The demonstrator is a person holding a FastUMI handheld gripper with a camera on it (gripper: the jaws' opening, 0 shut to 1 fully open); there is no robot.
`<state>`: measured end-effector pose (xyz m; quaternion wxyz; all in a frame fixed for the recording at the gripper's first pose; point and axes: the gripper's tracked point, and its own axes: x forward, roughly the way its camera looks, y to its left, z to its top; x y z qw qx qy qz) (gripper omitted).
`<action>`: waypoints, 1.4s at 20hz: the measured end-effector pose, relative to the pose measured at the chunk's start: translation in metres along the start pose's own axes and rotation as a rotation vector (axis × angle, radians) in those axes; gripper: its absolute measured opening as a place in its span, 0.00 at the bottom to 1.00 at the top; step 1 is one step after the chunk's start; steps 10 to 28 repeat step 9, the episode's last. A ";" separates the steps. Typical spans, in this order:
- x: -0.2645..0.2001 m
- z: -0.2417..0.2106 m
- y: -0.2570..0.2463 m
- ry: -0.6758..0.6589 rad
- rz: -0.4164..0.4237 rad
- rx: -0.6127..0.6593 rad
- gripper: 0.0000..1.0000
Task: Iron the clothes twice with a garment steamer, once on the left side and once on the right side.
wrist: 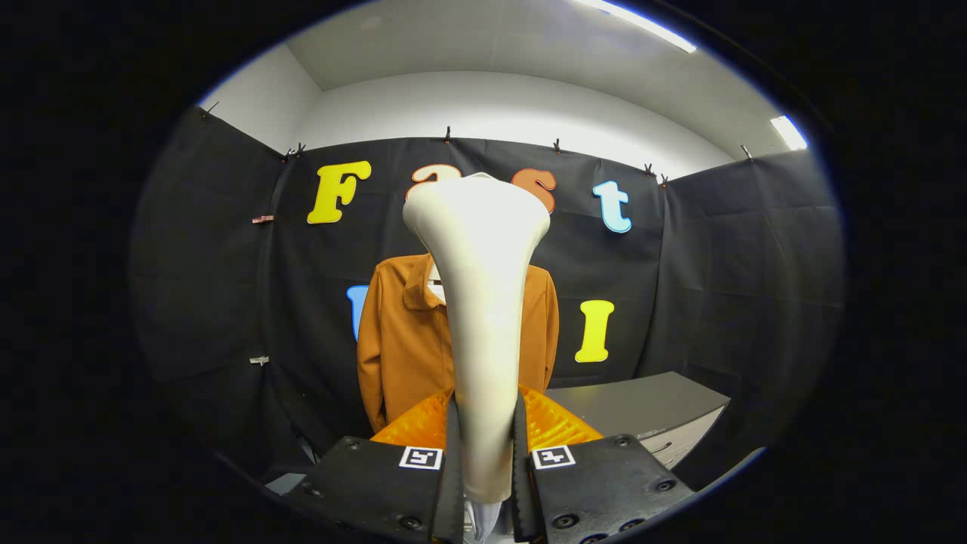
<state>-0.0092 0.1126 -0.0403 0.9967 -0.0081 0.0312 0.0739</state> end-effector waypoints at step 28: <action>-0.003 0.001 -0.001 -0.002 0.000 0.000 0.28</action>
